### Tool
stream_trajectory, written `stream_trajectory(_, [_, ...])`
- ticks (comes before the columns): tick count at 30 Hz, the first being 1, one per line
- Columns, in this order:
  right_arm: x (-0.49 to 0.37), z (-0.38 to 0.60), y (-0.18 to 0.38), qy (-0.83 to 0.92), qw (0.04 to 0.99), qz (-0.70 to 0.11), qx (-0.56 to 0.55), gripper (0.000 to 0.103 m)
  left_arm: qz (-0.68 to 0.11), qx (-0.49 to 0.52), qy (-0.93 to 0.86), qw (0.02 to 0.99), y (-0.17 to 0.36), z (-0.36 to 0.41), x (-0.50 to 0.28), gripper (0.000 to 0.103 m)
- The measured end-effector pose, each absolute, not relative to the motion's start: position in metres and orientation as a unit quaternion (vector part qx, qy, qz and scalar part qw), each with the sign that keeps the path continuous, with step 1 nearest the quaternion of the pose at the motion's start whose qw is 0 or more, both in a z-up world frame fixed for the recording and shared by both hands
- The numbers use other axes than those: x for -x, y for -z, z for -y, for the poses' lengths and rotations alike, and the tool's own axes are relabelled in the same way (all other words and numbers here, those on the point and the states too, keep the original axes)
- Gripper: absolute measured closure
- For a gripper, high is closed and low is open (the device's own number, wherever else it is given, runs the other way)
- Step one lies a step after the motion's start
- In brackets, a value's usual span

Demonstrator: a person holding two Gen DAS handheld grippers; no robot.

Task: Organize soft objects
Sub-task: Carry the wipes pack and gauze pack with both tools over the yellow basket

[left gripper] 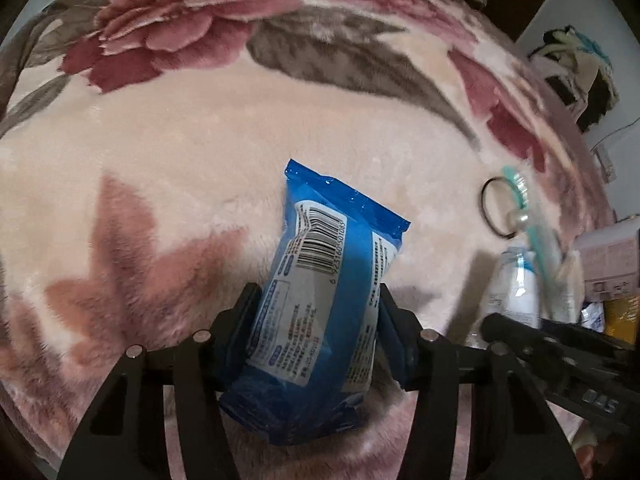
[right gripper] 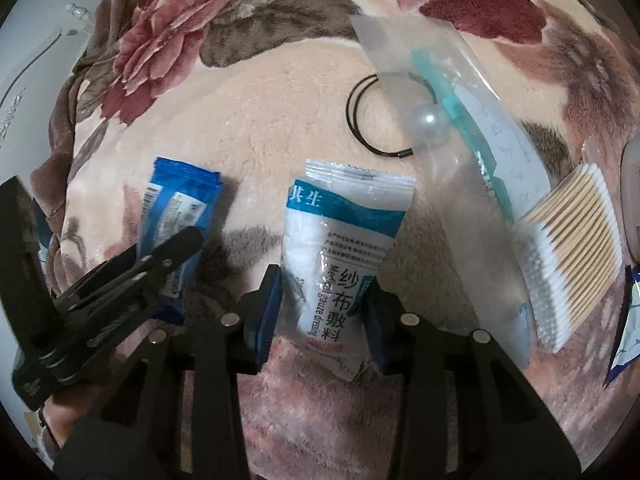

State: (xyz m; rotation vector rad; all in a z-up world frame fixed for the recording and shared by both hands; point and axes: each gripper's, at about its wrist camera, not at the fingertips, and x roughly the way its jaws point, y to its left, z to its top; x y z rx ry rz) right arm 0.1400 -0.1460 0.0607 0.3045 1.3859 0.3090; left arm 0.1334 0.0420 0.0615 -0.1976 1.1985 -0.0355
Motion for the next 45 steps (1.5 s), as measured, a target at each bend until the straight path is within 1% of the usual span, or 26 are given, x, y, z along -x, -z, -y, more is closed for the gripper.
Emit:
stream_trajectory(7, [-0.138, 0.15, -0.092, -0.153, 0.766, -0.608, -0.144, 0.064, -0.532, 0.08, 0.019, 0.842, -0.107, -0.034, -0.126, 0.046])
stream_trajectory(13, [-0.135, 0.163, -0.119, -0.152, 0.783, -0.589, -0.135, 0.064, -0.522, 0.078, 0.022, 0.849, -0.131, -0.019, -0.125, 0.046])
stream_trajectory(30, [-0.128, 0.222, -0.165, -0.134, 0.809, -0.551, -0.154, 0.064, -0.504, 0.075, 0.058, 0.859, -0.172, 0.039, -0.129, 0.046])
stream_trajectory(45, [-0.124, 0.28, -0.194, -0.11, 0.828, -0.52, -0.178, 0.064, -0.482, 0.049, 0.092, 0.87, -0.21, 0.098, -0.134, 0.046])
